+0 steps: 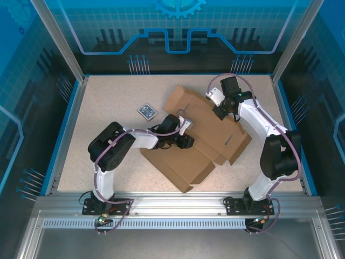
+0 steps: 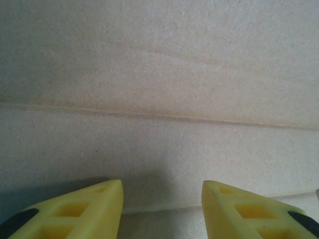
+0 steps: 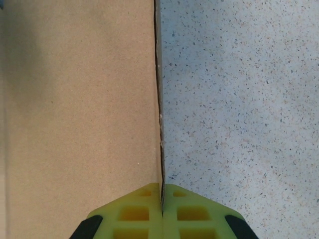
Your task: Fold the paper box
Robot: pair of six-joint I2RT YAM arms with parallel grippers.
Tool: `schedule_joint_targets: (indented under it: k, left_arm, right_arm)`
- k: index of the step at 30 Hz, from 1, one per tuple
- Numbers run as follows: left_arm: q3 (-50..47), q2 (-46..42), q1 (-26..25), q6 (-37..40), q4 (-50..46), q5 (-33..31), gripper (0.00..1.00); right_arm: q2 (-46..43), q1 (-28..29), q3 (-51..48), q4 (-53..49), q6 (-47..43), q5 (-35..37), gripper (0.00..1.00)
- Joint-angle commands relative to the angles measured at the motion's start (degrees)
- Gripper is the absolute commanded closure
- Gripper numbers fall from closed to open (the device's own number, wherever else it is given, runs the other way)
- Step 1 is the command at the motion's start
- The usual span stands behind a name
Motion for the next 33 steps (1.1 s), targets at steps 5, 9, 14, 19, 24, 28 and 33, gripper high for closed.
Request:
schedule_joint_targets:
  k: [5,9,14,19,24,28,33]
  left_arm:
    - [1.8,3.6,-1.1,0.7,3.2,-3.0,0.57]
    - [2.0,5.3,-1.2,0.3,4.4,-3.4,0.58]
    - [2.4,6.5,-1.2,0.1,6.1,-3.7,0.6]
    - [2.4,6.8,-1.2,0.4,7.0,-4.1,0.6]
    - [2.4,6.8,-1.2,0.7,8.0,-4.6,0.6]
    - [2.2,6.9,-1.2,0.8,8.6,-4.7,0.6]
    - [1.8,7.0,-1.2,0.5,9.2,-4.8,0.6]
  right_arm:
    - [-1.1,-0.8,1.8,-2.2,2.9,-1.8,1.0]
    - [-2.6,0.0,1.5,-2.9,5.8,-3.2,1.0]
    - [-5.7,2.6,-1.4,-2.4,8.8,-1.2,1.0]
    - [-8.9,7.4,-5.2,-1.8,11.0,3.3,1.0]
    - [-12.3,12.7,-8.1,-1.6,13.9,6.3,1.0]
    - [-13.5,15.9,-9.6,-1.3,15.0,8.2,1.0]
    - [-13.4,18.1,-9.8,-1.0,14.1,11.4,1.0]
